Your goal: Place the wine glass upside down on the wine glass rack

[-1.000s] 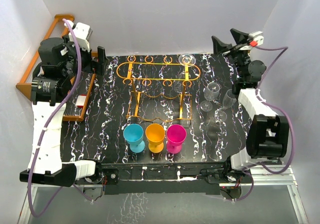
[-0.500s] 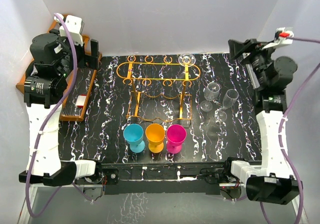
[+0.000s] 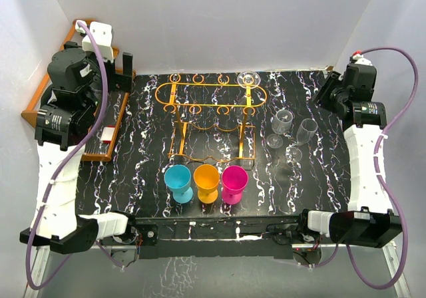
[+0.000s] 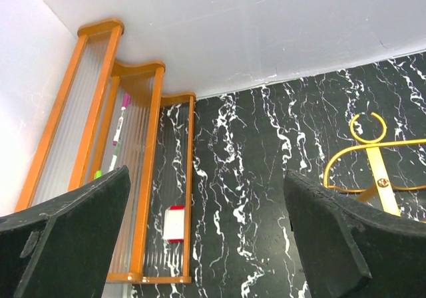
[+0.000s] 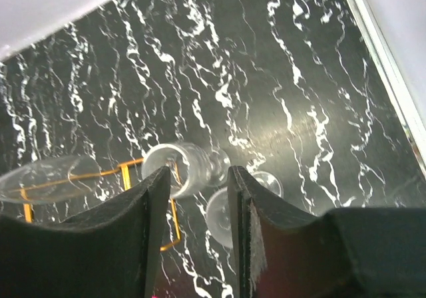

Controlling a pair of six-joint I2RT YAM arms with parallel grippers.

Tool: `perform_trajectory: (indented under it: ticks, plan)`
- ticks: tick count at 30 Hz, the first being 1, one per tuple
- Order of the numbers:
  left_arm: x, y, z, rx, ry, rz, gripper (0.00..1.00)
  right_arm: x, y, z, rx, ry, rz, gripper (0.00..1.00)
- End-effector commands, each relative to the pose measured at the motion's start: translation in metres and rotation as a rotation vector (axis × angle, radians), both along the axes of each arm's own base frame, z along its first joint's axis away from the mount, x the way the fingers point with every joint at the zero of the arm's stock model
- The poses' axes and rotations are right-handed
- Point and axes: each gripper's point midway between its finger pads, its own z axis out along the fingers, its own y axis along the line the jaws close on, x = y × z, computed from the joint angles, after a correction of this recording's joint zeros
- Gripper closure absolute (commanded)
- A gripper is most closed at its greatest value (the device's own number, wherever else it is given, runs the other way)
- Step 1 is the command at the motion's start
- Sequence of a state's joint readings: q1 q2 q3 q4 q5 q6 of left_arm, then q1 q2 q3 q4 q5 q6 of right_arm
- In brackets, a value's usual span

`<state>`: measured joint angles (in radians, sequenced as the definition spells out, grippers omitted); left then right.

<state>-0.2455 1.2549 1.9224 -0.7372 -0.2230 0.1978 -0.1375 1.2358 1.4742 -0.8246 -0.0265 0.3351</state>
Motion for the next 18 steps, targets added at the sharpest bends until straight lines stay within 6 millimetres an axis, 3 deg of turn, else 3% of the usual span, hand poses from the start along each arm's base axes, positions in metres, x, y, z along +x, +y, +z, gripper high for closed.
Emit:
perform_trajectory:
  ticks: [1, 4, 9, 18]
  plan:
    - [-0.025, 0.003, 0.003, -0.04, -0.01, 0.004, 0.03, -0.027, -0.008, -0.012, -0.043, 0.072, -0.043, 0.56]
    - [-0.032, 0.004, 0.006, -0.038, -0.015, -0.004, 0.03, -0.035, -0.018, -0.024, -0.088, 0.11, -0.075, 0.56]
    - [-0.035, -0.001, 0.007, -0.053, -0.016, -0.032, 0.03, -0.042, -0.01, -0.046, -0.082, 0.158, -0.035, 0.62]
    - [-0.033, -0.009, 0.001, -0.067, 0.005, -0.067, 0.03, -0.046, -0.009, -0.069, -0.109, 0.202, -0.031, 0.63]
